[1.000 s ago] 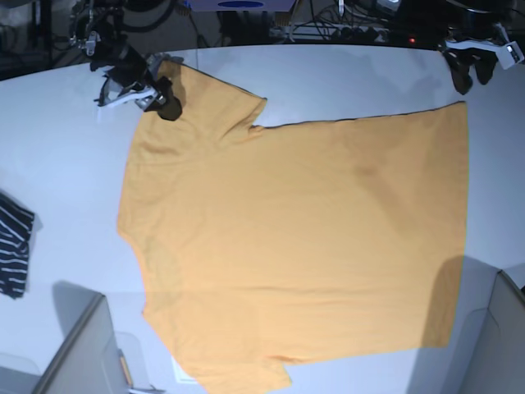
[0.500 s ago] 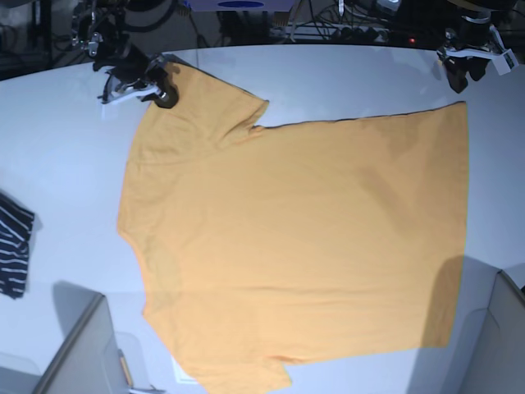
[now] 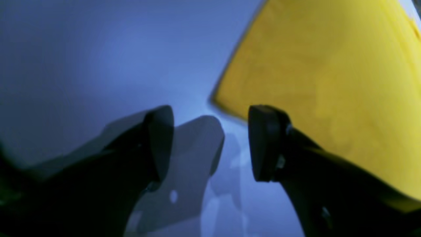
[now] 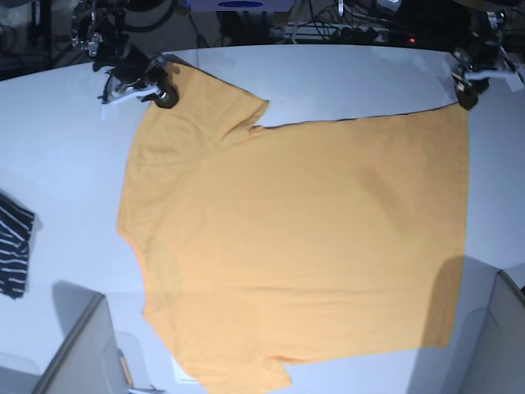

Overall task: Fold the T-shirt properly
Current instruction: 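Reach both grippers to the shirt's shoulder corners and grasp them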

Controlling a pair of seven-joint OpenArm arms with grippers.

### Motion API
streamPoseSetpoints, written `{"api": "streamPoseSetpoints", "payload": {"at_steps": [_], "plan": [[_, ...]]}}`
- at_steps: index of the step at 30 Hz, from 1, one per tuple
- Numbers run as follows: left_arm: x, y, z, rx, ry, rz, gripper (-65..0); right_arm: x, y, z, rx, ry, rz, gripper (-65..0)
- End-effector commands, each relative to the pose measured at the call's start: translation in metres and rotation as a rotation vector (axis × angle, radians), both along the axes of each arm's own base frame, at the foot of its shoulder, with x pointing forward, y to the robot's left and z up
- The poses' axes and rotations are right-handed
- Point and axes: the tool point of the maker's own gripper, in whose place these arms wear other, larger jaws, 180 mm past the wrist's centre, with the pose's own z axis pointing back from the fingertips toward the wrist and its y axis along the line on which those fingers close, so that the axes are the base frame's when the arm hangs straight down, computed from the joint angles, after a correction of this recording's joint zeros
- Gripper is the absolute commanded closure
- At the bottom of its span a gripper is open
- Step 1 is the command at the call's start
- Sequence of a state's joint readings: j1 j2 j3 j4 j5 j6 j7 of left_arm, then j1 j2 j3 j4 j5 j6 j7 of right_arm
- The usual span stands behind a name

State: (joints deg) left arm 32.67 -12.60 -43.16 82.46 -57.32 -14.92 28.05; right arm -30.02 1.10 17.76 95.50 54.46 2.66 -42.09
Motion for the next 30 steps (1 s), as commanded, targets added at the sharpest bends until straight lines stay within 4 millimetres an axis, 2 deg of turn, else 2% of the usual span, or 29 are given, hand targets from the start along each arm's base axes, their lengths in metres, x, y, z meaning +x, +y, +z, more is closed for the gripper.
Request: {"api": "streamPoseSetpoints", "payload": {"at_steps": [1,6,18,28,30], "plan": [[0.000,0.002,0.002,0.010,0.008,-0.008,-35.1,-0.018,-0.005,-0.012,-0.038,0.087,0.017,0.0],[0.014,-0.003,0.001,0.004,0.000,-0.027,-35.1,-0.016,-0.006,-0.011,-0.042,0.083,0.013,0.0],[0.032,-0.028,-0.010,-0.097,-0.006,-0.044,-35.1,-0.016,-0.006,-0.011,-0.042,0.081,0.013,0.0],[0.049,-0.031,-0.006,-0.106,-0.048,-0.041,-34.7,-0.017,-0.007,-0.012,-0.042,0.085,0.010,0.0],[0.053,-0.032,-0.005,-0.109,-0.055,-0.043,-31.6,-0.017,-0.007,-0.012,-0.042,0.085,0.010,0.0]]}}
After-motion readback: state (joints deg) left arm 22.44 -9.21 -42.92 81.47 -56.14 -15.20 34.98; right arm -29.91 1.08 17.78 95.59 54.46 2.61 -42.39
